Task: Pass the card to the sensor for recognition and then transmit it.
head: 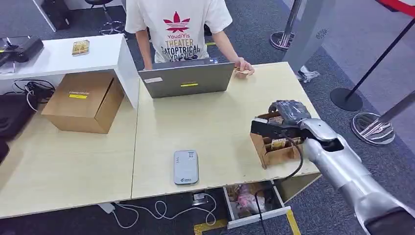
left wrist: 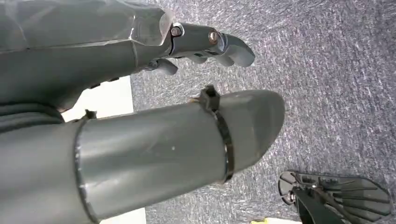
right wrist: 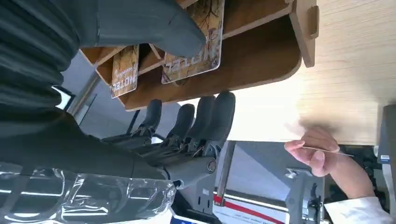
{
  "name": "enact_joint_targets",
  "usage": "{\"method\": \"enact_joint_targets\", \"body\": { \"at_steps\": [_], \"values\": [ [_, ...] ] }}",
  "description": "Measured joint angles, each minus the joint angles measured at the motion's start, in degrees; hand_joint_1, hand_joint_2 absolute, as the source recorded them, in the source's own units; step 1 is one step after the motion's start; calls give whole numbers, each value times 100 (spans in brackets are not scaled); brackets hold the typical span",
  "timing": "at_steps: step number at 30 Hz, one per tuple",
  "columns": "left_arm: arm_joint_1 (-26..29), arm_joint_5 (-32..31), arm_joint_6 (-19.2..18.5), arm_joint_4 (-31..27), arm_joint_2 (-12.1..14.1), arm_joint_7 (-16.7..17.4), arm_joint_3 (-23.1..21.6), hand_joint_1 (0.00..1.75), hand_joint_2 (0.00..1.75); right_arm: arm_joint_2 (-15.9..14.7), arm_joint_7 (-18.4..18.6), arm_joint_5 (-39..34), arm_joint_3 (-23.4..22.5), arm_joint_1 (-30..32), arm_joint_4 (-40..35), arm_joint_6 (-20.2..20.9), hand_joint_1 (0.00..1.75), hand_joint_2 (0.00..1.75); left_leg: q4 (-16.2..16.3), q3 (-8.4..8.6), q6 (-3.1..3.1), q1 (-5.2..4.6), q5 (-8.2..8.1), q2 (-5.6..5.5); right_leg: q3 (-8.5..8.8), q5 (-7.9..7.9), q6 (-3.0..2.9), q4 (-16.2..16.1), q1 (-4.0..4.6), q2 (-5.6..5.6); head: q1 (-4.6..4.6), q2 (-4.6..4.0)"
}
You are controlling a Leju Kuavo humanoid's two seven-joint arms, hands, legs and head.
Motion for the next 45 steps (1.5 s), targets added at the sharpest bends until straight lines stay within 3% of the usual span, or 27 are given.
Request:
{"method": "enact_joint_targets", "body": {
  "at_steps": [2,24,27,28,45],
  "values": [
    [-2,0,0,0,0,0,0,0,0,-9,9,0,0,16,-26,0,94,175,0,0,0,0,0,0,0,0,0,0,0,0,-2,0],
    [-3,-13,0,0,-2,24,2,0,0,-50,205,210,-352,410,-496,55,93,175,0,-4,0,0,0,-3,0,0,0,0,0,-5,-2,0],
    [-3,-13,-2,0,-2,24,2,0,0,-42,205,236,-409,413,-500,52,103,175,0,-4,0,0,0,-2,0,0,0,0,0,-4,-2,0],
    [-3,-17,-2,0,-2,24,2,0,0,-42,203,240,-426,413,-507,50,96,175,0,-3,0,0,0,-2,0,0,0,0,0,-4,-2,0],
    [-5,-48,-9,0,-2,22,2,0,0,-42,133,249,-566,404,-660,46,101,175,0,-3,0,0,0,-3,0,0,0,0,0,-4,-2,0]
  ]
}}
